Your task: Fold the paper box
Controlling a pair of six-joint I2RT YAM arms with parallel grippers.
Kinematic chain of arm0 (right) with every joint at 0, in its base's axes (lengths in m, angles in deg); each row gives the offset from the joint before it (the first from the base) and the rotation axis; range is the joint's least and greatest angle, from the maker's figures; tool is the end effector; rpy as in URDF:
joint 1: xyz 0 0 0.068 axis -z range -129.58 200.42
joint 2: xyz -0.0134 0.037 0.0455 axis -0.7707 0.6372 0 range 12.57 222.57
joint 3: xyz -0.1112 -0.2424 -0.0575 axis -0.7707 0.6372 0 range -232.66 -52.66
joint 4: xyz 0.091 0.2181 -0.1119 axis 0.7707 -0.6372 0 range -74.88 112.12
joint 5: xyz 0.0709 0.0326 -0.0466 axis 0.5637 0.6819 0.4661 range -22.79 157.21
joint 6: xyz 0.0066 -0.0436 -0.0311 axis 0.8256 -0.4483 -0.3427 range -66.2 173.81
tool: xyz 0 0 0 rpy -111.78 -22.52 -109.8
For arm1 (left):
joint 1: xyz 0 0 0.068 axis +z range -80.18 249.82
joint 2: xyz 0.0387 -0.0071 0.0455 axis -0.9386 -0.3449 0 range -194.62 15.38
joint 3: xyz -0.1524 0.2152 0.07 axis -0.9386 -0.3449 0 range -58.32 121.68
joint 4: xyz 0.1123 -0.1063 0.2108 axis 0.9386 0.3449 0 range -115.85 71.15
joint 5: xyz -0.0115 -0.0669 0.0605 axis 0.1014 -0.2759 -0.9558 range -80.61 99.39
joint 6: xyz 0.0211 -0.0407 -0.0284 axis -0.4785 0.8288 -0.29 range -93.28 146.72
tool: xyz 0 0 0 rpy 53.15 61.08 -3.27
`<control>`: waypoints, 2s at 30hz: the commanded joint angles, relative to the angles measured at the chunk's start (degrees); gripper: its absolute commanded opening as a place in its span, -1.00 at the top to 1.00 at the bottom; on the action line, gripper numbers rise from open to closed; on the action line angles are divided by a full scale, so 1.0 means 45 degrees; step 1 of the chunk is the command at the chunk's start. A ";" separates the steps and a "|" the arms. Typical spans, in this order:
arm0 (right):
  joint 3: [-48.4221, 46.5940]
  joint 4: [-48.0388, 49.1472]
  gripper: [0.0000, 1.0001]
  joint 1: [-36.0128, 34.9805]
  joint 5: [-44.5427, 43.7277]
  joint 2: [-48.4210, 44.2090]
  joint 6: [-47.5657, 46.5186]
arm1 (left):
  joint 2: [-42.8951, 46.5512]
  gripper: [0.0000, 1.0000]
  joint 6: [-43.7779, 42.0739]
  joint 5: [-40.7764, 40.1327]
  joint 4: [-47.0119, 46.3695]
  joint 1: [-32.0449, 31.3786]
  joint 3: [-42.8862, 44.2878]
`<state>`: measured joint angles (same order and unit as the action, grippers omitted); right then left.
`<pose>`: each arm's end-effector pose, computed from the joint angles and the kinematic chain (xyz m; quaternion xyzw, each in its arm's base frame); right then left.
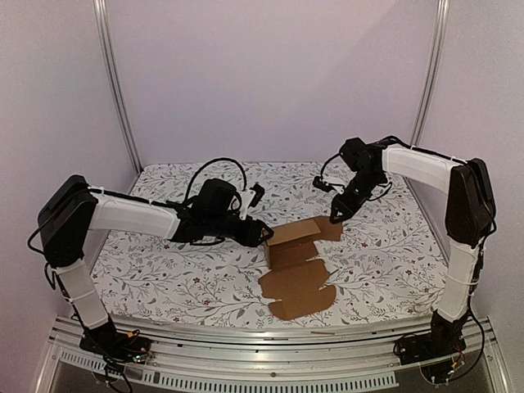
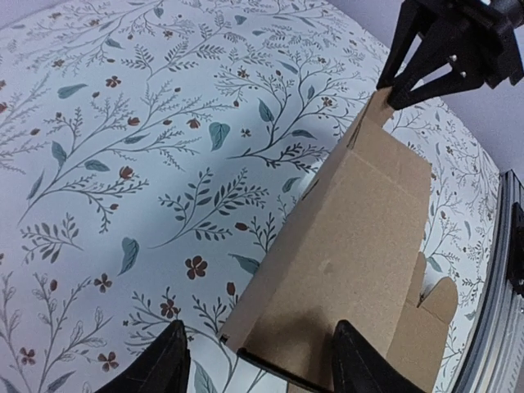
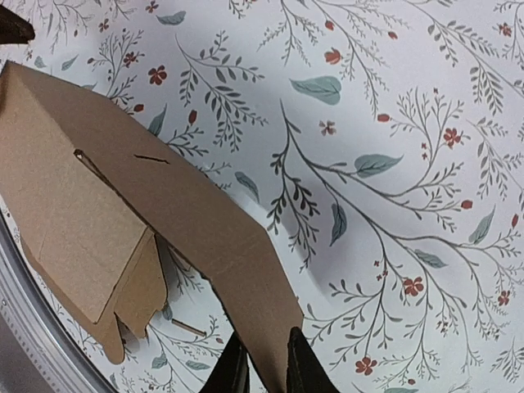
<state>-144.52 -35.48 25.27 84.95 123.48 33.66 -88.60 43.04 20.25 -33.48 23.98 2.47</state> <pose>0.3486 0.1758 0.2318 -0.3944 0.8988 0.1580 0.1080 0.2683 -0.2861 0.1824 0.2674 0.8450 -0.3071 0.3466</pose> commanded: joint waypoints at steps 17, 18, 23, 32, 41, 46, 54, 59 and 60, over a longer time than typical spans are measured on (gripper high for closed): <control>-0.1605 -0.0021 0.10 -0.1440 -0.0110 -0.0892 0.0234 | -0.0462 -0.29 -0.0715 0.0744 0.3101 0.0405 0.2389; -0.1349 0.0119 0.14 -0.1509 0.0441 -0.0935 0.0391 | -0.0664 -0.28 -0.0591 0.1166 0.3052 0.0403 0.2440; -0.0294 0.1192 0.32 -0.1644 0.2125 -0.0512 0.1539 | -0.1060 -0.22 0.0061 0.1607 0.2523 0.0403 0.2042; -0.0117 0.2233 0.61 -0.2640 0.3134 0.1200 0.2353 | -0.1027 -0.17 0.0624 0.1768 0.0947 0.0470 0.0924; 0.0305 0.2886 0.59 -0.2901 0.4251 0.2117 0.3347 | -0.1281 -0.16 0.1955 0.2710 -0.1046 0.0965 0.0138; 0.0645 0.3335 0.53 -0.2873 0.4596 0.1952 0.3672 | -0.1432 -0.14 0.2457 0.3066 -0.1813 0.1252 -0.0144; 0.0041 -0.0253 0.43 -0.0881 0.4843 0.0217 0.0659 | -0.1516 -0.09 0.2426 0.3504 -0.1933 0.1554 0.0103; -0.0944 -0.1130 0.40 0.0545 0.4284 -0.0559 -0.1280 | -0.1654 -0.04 0.2332 0.3826 -0.1824 0.1561 0.0313; -0.1244 -0.1065 0.39 0.0756 0.4081 -0.0474 -0.1371 | -0.1670 -0.04 0.2336 0.3854 -0.1829 0.1566 0.0318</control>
<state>-145.28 -36.38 25.16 105.21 124.29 35.28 -94.42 53.88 36.00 -41.88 30.23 2.82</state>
